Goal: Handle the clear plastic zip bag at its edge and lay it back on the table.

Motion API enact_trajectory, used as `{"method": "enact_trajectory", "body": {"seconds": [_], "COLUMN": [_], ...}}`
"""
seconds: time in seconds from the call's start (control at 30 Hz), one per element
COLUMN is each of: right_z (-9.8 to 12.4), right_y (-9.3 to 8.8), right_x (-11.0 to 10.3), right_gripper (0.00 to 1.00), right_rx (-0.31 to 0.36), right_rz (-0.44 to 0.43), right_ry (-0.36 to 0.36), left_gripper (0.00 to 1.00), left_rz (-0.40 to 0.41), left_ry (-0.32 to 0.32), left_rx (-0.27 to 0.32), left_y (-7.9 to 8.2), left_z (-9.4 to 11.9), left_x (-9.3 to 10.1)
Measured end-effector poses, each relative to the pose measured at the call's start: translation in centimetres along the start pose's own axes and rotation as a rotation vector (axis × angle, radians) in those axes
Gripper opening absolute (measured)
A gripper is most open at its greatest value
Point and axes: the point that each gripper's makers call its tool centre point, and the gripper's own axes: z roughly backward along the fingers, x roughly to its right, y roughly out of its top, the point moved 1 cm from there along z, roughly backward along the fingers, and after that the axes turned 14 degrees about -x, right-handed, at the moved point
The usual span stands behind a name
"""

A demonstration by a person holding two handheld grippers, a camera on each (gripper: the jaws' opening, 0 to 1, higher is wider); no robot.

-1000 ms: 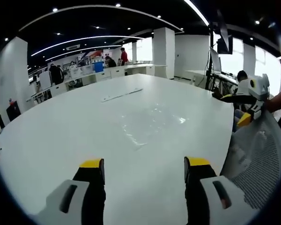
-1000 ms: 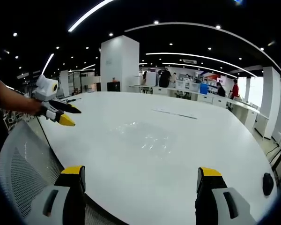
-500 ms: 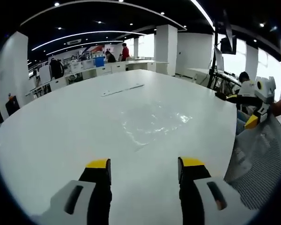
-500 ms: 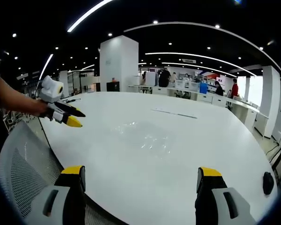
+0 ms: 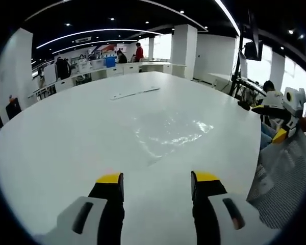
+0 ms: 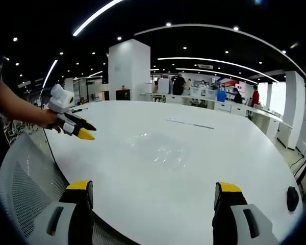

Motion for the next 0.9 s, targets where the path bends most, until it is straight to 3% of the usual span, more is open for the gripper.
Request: {"method": "enact_trajectory", "body": {"seconds": [0.4, 0.9], "right_z": [0.0, 0.0], "right_y": [0.0, 0.1], "right_x": [0.0, 0.0], "right_gripper": [1.00, 1.00], "right_rx": [0.000, 0.000], "right_rz": [-0.005, -0.010], "right_ry": [0.000, -0.002], "left_gripper": [0.51, 0.48], "left_rz": [0.023, 0.047], "left_ry": [0.013, 0.008], "left_rx": [-0.020, -0.024], "left_y": [-0.2, 0.7], "left_z": [-0.5, -1.5], "left_x": [-0.8, -0.9]}}
